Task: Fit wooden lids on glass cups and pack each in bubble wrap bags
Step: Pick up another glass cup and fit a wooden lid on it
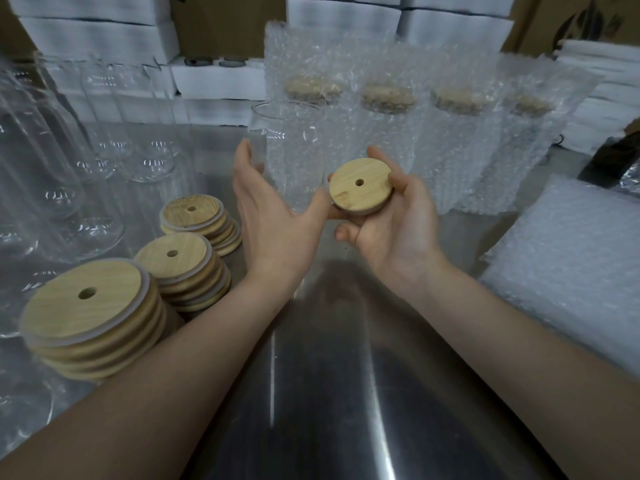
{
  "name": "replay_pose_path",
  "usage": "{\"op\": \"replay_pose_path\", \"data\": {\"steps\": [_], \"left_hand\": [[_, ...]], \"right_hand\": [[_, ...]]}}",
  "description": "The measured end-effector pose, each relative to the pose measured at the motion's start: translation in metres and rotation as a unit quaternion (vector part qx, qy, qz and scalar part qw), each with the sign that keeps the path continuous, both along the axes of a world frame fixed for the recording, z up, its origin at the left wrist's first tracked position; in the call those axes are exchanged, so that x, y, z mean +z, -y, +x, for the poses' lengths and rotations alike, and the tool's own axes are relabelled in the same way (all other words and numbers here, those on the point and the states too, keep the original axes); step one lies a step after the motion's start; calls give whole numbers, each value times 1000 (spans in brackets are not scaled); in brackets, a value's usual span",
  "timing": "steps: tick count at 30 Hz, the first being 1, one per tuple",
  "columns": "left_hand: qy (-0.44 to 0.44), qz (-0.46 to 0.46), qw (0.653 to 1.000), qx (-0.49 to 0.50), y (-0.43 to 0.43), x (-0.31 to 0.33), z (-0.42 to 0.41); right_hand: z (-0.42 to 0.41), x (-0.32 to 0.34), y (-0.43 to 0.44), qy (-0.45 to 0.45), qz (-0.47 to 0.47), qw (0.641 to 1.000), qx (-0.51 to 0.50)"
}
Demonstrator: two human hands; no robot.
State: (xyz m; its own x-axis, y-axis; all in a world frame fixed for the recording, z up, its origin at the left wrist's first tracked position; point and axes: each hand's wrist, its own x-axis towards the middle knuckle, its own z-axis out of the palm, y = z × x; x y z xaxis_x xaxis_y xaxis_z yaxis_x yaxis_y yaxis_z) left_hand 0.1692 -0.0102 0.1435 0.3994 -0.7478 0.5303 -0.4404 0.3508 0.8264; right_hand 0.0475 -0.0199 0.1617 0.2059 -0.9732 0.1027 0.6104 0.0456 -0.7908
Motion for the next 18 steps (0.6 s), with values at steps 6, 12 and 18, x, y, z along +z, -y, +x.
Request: {"op": "replay_pose_path", "data": {"steps": [6, 12, 18], "left_hand": [[-7, 2, 1000, -4, 1, 0, 1], [-19, 3, 1000, -2, 1, 1, 1], [-21, -1, 1000, -6, 1, 0, 1]], "right_hand": [[-4, -1, 3, 50, -47, 995, 74], [-13, 5, 7, 32, -57, 987, 147], [-21, 8, 11, -6, -68, 984, 166]]}}
